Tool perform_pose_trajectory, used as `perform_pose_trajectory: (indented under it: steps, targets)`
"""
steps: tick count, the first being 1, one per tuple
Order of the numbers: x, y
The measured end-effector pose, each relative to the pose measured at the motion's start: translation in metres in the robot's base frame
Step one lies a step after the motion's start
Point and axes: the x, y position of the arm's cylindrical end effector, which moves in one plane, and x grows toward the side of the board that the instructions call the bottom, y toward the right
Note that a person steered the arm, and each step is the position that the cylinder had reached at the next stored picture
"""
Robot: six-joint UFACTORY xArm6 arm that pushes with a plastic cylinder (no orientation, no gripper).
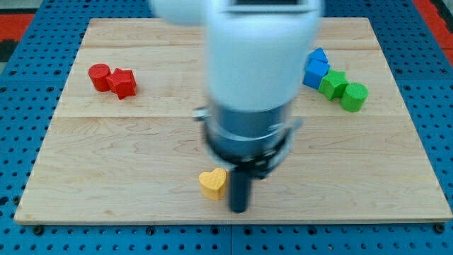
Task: Push the yellow hexagon closer to the blue cube
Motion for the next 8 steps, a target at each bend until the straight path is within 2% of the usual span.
perform_pose_trajectory:
  steps: [1,3,5,6,8]
  targets:
    - [-0.019,-0.033]
    - [-0.060,-0.030]
    - [-0.047,-0.029]
    - [-0.065,0.001]
    - [-0.051,0.054]
